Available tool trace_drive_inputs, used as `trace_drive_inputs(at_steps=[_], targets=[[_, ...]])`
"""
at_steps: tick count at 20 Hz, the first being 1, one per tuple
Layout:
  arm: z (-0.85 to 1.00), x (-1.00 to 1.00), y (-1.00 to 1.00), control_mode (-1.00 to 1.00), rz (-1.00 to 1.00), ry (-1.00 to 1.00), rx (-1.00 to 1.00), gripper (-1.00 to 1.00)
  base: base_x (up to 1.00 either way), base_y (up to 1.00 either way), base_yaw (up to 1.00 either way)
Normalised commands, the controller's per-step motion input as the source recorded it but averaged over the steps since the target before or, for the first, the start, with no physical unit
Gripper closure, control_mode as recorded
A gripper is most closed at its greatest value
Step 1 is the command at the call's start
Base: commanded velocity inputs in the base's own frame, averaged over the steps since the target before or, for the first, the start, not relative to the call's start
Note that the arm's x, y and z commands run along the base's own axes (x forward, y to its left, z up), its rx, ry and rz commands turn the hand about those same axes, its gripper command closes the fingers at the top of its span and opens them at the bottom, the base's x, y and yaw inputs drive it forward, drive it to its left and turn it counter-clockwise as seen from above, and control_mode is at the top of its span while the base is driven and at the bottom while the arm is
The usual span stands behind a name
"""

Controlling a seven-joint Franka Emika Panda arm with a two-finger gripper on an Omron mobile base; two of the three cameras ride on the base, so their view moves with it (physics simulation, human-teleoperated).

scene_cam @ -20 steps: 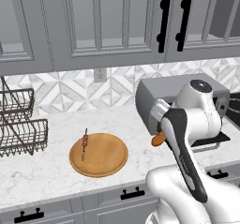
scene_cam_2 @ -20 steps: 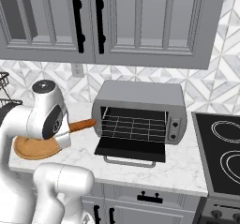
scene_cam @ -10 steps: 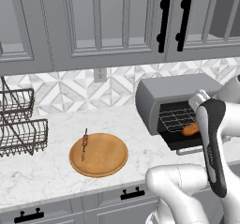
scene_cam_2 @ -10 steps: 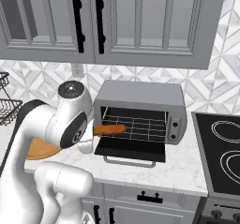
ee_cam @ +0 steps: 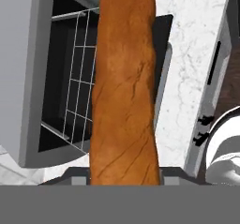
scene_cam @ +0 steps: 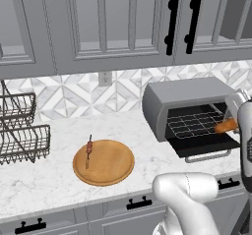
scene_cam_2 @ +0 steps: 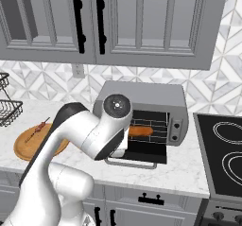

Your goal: Pick up the kebab skewer and baguette bread, and place them inside the toaster oven. Close the toaster oven door and start by setting the timer.

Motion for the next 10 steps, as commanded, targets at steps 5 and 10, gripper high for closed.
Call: trace_drive_inputs(at_steps=[5, 10], targets=[[-0.09, 0.72, 0.0, -1.0, 0.0, -0.03, 0.01, 1.0, 0.0, 0.0, 0.0], [-0.49, 0.59, 0.0, -1.0, 0.0, -0.07, 0.01, 1.0, 0.0, 0.0, 0.0]])
